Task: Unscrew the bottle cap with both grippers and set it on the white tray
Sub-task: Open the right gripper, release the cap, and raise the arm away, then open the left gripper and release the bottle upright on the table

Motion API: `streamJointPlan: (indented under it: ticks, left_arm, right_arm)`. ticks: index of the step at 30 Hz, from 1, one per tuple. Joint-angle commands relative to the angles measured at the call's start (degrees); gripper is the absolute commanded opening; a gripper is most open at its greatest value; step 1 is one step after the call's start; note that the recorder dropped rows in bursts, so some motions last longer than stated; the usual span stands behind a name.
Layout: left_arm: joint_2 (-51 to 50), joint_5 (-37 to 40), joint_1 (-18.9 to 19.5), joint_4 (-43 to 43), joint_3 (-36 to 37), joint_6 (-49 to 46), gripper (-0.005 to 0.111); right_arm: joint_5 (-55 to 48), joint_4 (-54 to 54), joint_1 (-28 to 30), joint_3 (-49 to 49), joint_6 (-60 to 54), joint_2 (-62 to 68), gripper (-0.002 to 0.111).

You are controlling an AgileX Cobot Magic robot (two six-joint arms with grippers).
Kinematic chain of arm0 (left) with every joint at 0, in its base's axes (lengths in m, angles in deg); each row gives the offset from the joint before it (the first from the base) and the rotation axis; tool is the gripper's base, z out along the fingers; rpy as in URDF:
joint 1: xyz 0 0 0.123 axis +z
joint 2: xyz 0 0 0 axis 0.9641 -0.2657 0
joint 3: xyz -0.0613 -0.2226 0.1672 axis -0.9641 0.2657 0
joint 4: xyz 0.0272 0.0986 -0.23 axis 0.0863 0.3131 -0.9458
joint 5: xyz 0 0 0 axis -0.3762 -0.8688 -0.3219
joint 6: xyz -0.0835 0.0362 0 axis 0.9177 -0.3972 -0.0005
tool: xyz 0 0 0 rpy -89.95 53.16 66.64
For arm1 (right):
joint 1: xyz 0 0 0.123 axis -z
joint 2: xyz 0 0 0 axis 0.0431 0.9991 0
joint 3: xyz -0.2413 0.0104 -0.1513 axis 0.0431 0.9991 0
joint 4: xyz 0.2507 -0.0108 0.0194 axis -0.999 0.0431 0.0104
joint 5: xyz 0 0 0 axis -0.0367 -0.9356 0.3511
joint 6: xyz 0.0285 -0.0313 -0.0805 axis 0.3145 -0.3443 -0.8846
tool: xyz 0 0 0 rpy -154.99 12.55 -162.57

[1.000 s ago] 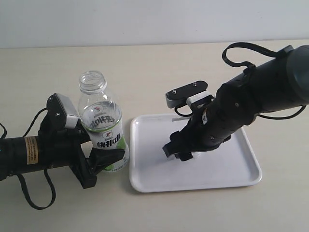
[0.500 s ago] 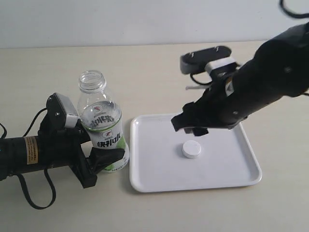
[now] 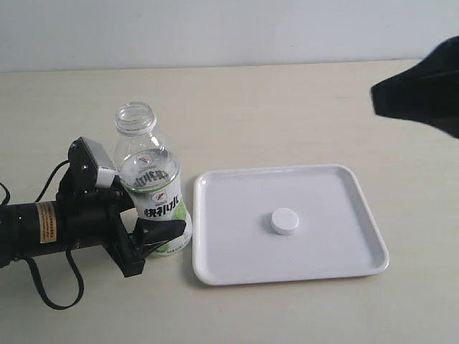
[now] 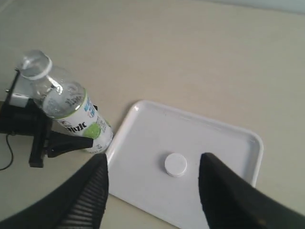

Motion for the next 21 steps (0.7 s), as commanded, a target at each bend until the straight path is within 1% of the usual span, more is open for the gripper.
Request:
streamJointPlan:
  ticks: [1, 4, 6, 15, 18, 21]
  left_arm:
    - [0.45, -0.04, 0.01, 0.05, 0.07, 1.20, 0.075]
    - [0.45, -0.04, 0.01, -0.06, 0.07, 1.20, 0.081]
    - [0.45, 0.17, 0.01, -0.22, 0.07, 1.20, 0.083]
    - [0.45, 3.16, 0.01, -0.64, 0.07, 0.70, 0.083]
    - [0.45, 3.14, 0.01, -0.54, 0.07, 0.35, 0.083]
    - [0.45, 4.22, 0.01, -0.42, 0.07, -2.38, 0.083]
  right_arm:
    - [-3.99, 0.02, 0.23, -0.05, -0.82, -9.23, 0.054]
    - [-5.53, 0.02, 0.23, -0.05, -1.28, -15.82, 0.054]
    - [-6.46, -0.12, 0.23, -0.05, -1.53, -19.90, 0.054]
    - [-10.93, 0.52, 0.23, -0.05, -2.17, -36.12, 0.054]
    - [-12.22, 2.22, 0.23, -0.05, -3.19, -39.72, 0.054]
    - [-14.24, 3.12, 0.23, -0.05, -3.19, -41.81, 0.054]
